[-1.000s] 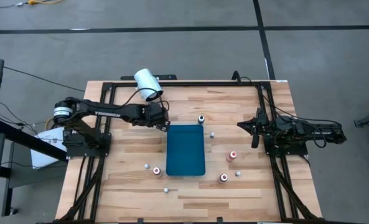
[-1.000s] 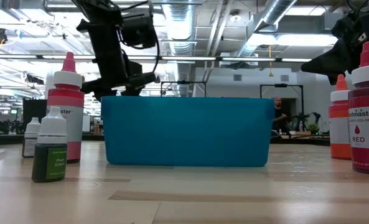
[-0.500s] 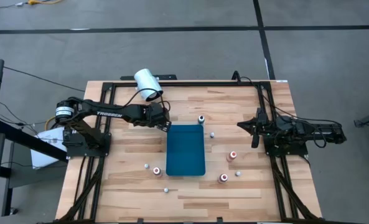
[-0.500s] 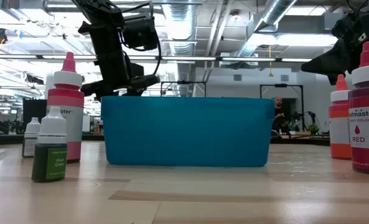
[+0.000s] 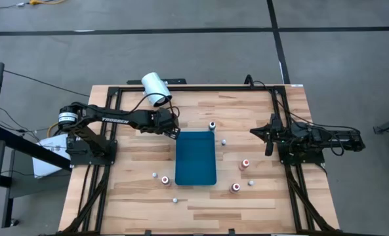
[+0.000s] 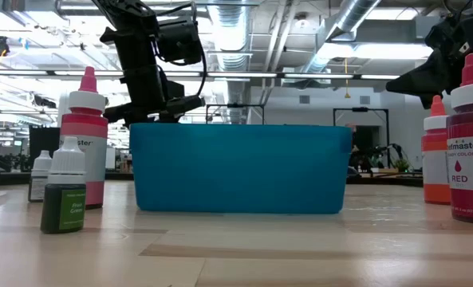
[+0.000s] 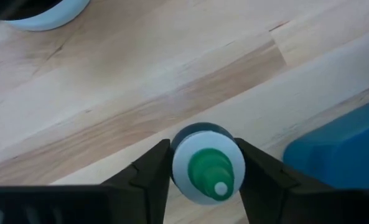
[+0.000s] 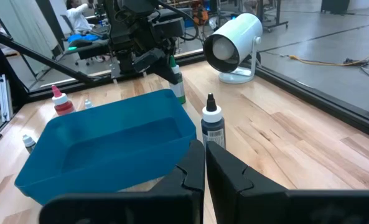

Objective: Pick & Place food coloring
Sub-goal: Put the large green food coloring bottle into the blue bin

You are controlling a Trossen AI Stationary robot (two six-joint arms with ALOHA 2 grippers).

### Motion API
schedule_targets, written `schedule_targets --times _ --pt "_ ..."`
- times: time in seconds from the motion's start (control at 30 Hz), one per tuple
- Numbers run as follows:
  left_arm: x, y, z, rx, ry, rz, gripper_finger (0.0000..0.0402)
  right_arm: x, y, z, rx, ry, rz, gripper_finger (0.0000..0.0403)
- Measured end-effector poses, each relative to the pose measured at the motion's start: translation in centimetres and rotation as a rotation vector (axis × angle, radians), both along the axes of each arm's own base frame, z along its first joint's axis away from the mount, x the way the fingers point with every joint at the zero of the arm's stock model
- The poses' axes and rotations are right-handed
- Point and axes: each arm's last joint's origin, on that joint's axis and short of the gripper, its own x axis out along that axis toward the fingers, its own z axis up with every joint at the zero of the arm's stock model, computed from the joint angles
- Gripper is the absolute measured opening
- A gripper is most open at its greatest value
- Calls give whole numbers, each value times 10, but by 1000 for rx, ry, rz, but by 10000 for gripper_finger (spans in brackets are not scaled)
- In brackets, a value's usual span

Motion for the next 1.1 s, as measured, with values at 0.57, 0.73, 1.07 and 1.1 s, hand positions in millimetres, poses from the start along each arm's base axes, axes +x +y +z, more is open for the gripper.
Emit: schedule_targets --times 0.57,0.73,1.07,1.1 --pt "6 1 61 16 84 -80 149 0 0 0 -1 4 0 7" --pt "14 2 97 43 41 -139 143 0 0 0 -1 5 0 7" --pt "24 -1 148 20 -84 -374 146 0 0 0 -1 5 0 7" --pt "25 -2 150 22 -95 -406 146 0 0 0 -1 5 0 7"
